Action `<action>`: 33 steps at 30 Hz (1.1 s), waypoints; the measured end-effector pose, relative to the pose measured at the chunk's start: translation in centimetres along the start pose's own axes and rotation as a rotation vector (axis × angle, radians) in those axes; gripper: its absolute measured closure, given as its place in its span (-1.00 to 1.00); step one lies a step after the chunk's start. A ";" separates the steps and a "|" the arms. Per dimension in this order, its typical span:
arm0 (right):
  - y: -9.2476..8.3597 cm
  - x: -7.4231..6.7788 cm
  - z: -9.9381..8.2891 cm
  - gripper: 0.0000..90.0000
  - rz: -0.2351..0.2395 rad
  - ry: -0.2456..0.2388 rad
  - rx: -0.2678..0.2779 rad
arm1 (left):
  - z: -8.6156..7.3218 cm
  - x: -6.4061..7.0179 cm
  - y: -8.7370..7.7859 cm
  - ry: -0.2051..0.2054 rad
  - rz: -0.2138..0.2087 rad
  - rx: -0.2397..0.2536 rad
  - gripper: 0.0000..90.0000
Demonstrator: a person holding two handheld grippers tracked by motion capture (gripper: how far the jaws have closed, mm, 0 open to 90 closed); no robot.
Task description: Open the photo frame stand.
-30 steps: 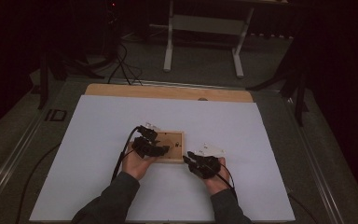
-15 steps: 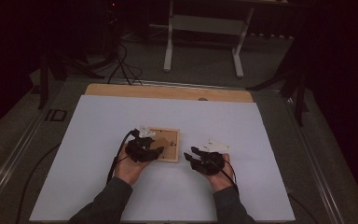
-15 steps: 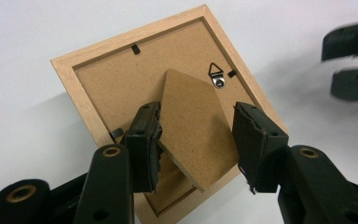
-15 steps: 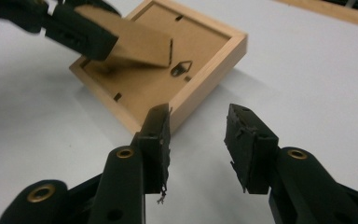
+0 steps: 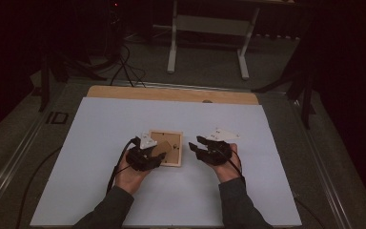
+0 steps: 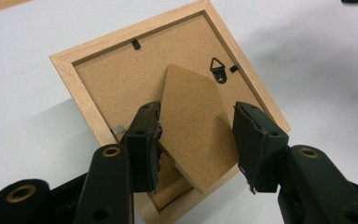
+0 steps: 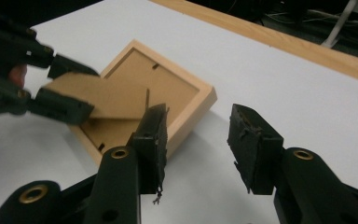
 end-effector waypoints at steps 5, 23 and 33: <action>0.3 0.0 0.9 0.23 0.003 -0.013 0.000 | -0.3 0.1 -0.1 0.017 0.006 0.010 0.18; 1.7 0.4 2.5 0.10 0.021 0.014 -0.012 | -0.7 0.3 -0.2 0.041 0.022 0.040 0.18; 2.8 0.5 2.0 0.08 0.024 0.009 -0.050 | -0.9 0.6 -0.5 0.072 0.049 0.062 0.18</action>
Point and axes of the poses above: each handheld gripper's, and its own axes: y roughly forward along the jaws, z roughly out of its top, x roughly to its right, the point moved 6 cm from there along y, roughly forward along the jaws, and after that the axes turned 9 degrees about z, right-handed, at the moved point
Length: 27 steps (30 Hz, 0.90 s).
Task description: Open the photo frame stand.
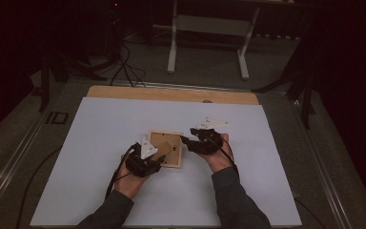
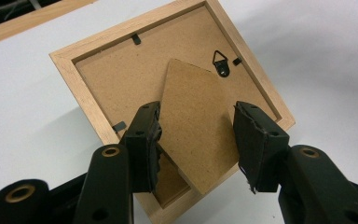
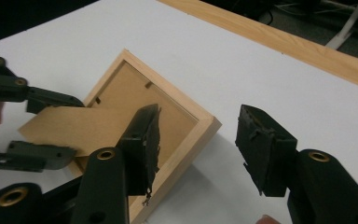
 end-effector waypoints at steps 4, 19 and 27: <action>0.5 -0.1 -0.2 0.10 0.022 0.010 -0.013 | 0.0 0.0 -0.1 0.018 0.003 0.007 0.18; 2.1 0.3 -1.0 0.05 0.072 0.055 -0.052 | -0.4 0.5 -0.7 0.081 0.032 0.039 0.18; 2.8 0.7 -1.5 -0.03 0.124 0.098 -0.068 | -0.7 0.8 -0.9 0.117 0.057 0.056 0.17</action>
Point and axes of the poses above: each handheld gripper's, and its own axes: y roughly forward along the jaws, z roughly out of its top, x roughly to its right, the point moved 6 cm from there along y, roughly forward along the jaws, and after that the axes turned 9 degrees about z, right-handed, at the moved point
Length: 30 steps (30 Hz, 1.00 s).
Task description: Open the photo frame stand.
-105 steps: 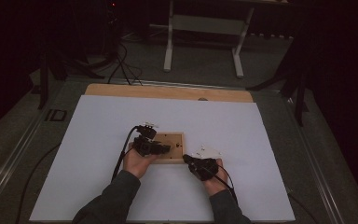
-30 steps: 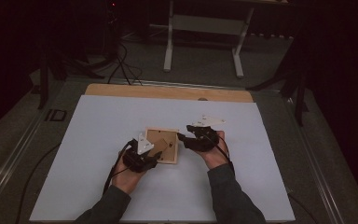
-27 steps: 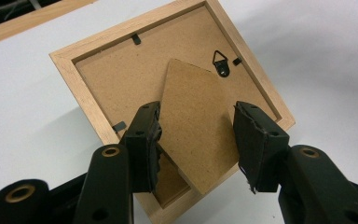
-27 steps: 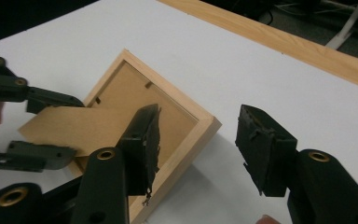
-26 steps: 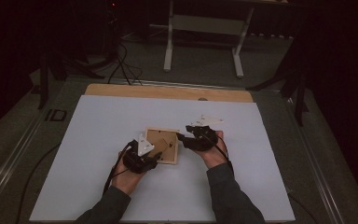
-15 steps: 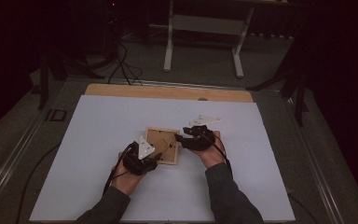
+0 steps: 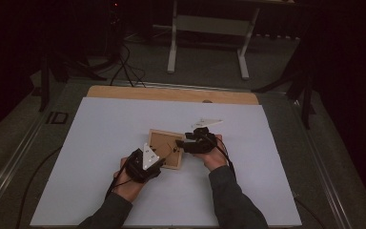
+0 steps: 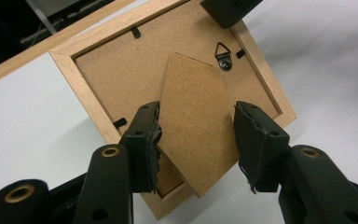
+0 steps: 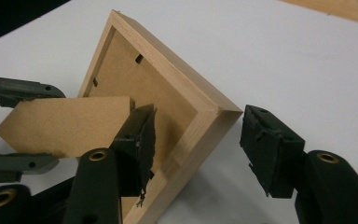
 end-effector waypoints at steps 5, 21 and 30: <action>0.4 0.2 -0.2 -0.07 0.058 0.047 -0.003 | -0.1 0.1 -0.1 0.028 0.012 0.014 0.17; 0.2 0.3 -0.2 0.14 0.086 0.056 0.035 | -0.7 -0.6 0.6 -0.100 -0.075 -0.105 0.16; -0.1 0.0 0.0 0.18 0.090 0.039 0.043 | -0.7 -1.2 0.6 -0.216 -0.180 -0.163 0.24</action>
Point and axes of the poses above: each handheld gripper's, and its own axes: y roughly forward along the jaws, z roughly out of its top, x roughly to its right, the point moved 6 cm from there along y, roughly forward along the jaws, and after that the axes turned 9 degrees about z, right-handed, at the moved point
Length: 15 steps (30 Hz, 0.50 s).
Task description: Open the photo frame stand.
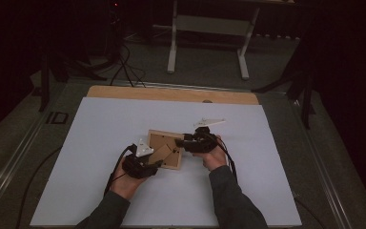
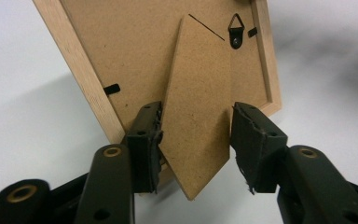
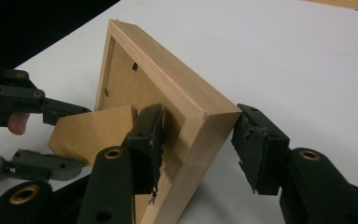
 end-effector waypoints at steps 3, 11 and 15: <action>-0.1 -0.2 0.1 0.20 0.005 -0.006 0.003 | 0.0 -0.1 0.0 -0.013 -0.023 -0.007 0.28; -0.5 -0.8 0.2 0.25 0.003 -0.039 0.012 | -0.1 0.0 -0.1 0.002 -0.049 -0.024 0.35; -0.8 -1.0 0.4 0.28 -0.011 -0.062 0.016 | 0.0 -0.2 0.1 0.008 -0.037 -0.016 0.36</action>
Point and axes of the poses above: each handheld gripper's, and its own axes: y roughly forward along the jaws, z roughly out of its top, x roughly to its right, the point moved 6 cm from there along y, roughly forward along the jaws, and after that the axes turned 9 degrees about z, right-handed, at the moved point
